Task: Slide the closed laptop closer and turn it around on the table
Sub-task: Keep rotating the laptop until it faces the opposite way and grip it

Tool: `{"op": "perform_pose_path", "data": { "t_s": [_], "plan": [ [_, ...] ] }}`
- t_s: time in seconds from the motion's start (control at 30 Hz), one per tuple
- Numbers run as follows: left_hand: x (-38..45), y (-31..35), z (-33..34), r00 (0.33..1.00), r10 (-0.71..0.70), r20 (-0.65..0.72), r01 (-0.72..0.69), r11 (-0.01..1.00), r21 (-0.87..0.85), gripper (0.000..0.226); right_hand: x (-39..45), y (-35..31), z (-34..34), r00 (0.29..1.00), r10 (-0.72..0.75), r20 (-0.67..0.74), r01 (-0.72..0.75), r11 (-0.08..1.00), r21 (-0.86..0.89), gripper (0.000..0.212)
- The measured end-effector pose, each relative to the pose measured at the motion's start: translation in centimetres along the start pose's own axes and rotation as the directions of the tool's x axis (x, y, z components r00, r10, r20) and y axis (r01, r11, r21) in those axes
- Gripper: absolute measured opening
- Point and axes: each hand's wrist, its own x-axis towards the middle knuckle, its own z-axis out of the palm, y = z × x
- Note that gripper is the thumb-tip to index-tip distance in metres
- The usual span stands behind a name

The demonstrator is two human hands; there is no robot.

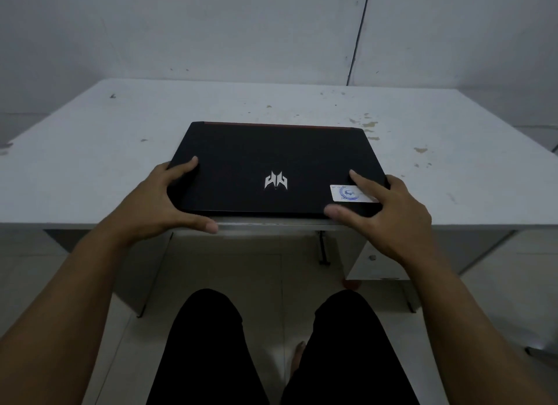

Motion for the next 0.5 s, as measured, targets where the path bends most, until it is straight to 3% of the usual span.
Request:
{"op": "perform_pose_path", "data": {
  "t_s": [0.1, 0.5],
  "plan": [
    [0.1, -0.1, 0.4, 0.999, 0.008, -0.046, -0.007, 0.999, 0.034, 0.142, -0.3, 0.9, -0.3, 0.997, -0.075, 0.028, 0.074, 0.997, 0.034, 0.106],
    [-1.8, 0.0, 1.9, 0.987, 0.091, -0.13, -0.074, 0.989, 0.131, 0.125, 0.3, 1.4, -0.1, 0.994, -0.106, -0.015, 0.107, 0.989, 0.097, 0.102]
  ]
}}
